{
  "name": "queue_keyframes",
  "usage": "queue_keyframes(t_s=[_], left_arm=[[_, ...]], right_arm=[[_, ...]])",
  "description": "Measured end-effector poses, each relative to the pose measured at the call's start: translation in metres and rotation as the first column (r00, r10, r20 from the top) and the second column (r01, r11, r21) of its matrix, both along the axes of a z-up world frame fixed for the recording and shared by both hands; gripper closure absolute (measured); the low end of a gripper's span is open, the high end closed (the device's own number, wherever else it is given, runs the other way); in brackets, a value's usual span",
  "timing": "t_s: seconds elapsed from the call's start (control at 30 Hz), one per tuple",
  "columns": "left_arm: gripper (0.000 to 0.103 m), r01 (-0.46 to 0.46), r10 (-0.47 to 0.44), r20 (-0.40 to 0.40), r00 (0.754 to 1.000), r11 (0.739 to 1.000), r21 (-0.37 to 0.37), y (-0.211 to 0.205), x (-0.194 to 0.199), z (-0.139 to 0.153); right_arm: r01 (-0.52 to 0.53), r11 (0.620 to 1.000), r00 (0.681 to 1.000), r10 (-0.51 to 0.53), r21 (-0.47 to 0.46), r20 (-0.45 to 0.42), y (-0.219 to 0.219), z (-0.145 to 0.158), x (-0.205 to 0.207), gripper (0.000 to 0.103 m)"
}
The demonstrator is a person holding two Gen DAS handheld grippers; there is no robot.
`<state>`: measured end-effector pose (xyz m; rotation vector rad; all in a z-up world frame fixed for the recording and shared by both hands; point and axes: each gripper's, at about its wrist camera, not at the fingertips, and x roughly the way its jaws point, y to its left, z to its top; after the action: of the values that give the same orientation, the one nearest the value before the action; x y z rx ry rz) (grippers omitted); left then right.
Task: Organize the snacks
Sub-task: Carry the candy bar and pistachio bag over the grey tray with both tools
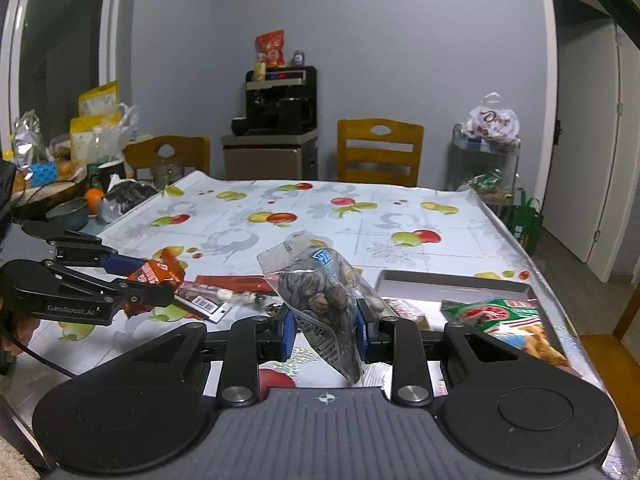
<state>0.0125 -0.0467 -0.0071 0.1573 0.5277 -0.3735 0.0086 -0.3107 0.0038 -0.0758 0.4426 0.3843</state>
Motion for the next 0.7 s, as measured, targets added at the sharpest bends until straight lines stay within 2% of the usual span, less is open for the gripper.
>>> queue_keyframes(t_s=[0.37, 0.7], left_arm=[[0.068, 0.062, -0.062, 0.015, 0.998, 0.998, -0.006, -0.026, 0.001, 0.007], [0.068, 0.15, -0.15, 0.024, 0.988, 0.989, 0.008, -0.068, 0.004, 0.012]], right_arm=[[0.067, 0.998, 0.998, -0.067, -0.001, 0.018, -0.026, 0.001, -0.01, 0.072], [0.119, 0.993, 0.993, -0.119, 0.009, 0.016, -0.057, -0.006, -0.017, 0.072]])
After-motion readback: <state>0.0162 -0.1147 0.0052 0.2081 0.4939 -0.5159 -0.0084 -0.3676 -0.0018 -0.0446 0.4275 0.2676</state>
